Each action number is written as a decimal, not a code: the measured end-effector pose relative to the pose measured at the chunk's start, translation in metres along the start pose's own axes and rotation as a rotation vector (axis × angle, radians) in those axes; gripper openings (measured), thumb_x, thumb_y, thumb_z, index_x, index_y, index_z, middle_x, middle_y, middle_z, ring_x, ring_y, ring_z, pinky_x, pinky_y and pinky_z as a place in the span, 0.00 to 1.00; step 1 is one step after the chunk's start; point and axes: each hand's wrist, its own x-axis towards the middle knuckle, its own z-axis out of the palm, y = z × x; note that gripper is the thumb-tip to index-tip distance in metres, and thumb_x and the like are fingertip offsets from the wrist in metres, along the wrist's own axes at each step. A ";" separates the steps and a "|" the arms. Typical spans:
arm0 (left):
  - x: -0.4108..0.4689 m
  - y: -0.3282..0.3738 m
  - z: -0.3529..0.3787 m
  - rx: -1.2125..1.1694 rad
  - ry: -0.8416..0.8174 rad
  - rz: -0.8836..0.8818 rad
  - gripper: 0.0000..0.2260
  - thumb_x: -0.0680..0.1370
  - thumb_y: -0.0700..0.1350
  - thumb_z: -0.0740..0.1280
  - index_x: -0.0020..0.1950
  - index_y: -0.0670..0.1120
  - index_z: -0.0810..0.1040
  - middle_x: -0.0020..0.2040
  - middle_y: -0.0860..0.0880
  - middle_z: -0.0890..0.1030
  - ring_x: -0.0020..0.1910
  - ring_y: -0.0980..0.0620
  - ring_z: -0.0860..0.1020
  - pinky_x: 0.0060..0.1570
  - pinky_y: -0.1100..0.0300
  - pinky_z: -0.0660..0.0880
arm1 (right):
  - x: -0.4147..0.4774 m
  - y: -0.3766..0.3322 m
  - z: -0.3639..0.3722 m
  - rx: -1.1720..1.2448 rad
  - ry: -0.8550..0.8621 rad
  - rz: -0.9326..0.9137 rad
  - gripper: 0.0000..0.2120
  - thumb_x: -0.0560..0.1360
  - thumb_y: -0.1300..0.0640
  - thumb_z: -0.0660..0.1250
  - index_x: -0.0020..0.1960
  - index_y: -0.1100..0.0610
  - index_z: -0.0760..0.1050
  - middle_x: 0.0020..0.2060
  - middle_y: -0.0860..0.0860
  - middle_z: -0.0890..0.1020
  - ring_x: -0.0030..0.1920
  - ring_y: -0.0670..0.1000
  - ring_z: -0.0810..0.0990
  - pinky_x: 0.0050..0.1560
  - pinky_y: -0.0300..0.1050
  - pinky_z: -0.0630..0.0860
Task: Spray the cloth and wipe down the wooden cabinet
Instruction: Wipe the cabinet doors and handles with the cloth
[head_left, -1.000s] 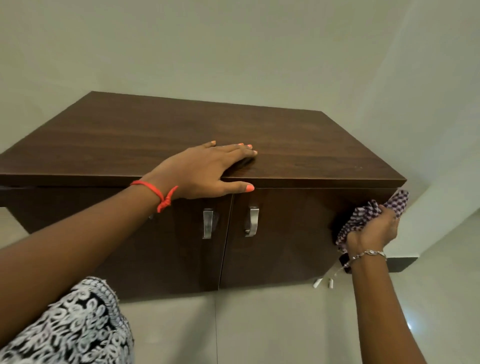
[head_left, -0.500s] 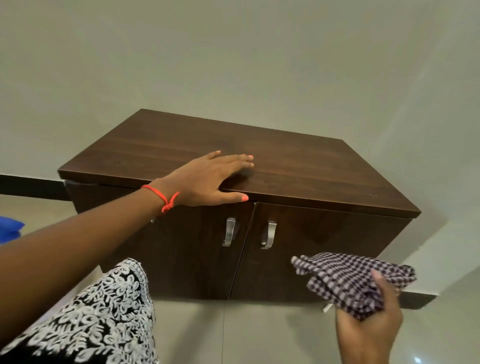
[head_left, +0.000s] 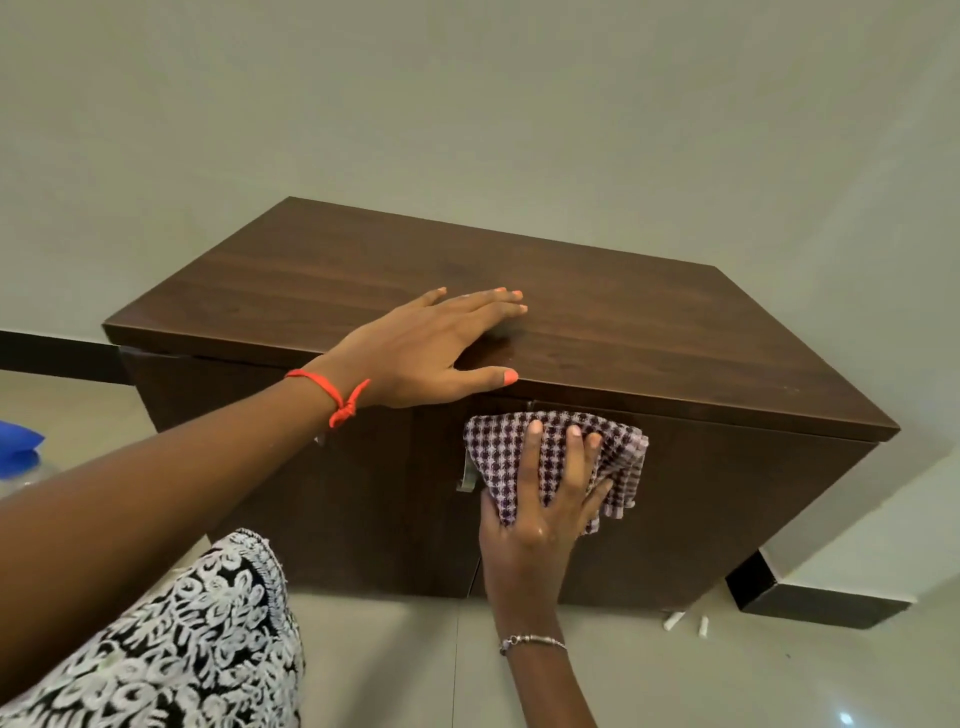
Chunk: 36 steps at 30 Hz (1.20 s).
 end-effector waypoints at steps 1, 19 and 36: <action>0.000 0.000 0.000 -0.003 0.001 0.002 0.36 0.70 0.68 0.46 0.75 0.53 0.52 0.76 0.55 0.52 0.74 0.60 0.50 0.73 0.52 0.45 | -0.004 0.002 0.003 -0.023 -0.001 -0.002 0.40 0.63 0.57 0.76 0.69 0.56 0.61 0.68 0.59 0.60 0.75 0.52 0.44 0.65 0.71 0.55; 0.001 0.001 -0.001 0.023 -0.004 0.005 0.37 0.70 0.69 0.45 0.75 0.52 0.52 0.76 0.53 0.52 0.74 0.58 0.49 0.72 0.52 0.45 | -0.040 0.032 0.009 -0.005 -0.021 -0.099 0.53 0.60 0.64 0.78 0.76 0.53 0.51 0.65 0.59 0.61 0.75 0.53 0.46 0.62 0.68 0.65; 0.000 0.003 -0.001 0.032 -0.009 -0.005 0.37 0.69 0.69 0.45 0.75 0.52 0.54 0.76 0.53 0.54 0.74 0.58 0.50 0.72 0.52 0.47 | -0.082 0.066 0.002 0.075 -0.195 0.001 0.49 0.57 0.75 0.75 0.72 0.55 0.59 0.72 0.54 0.59 0.74 0.53 0.55 0.58 0.58 0.72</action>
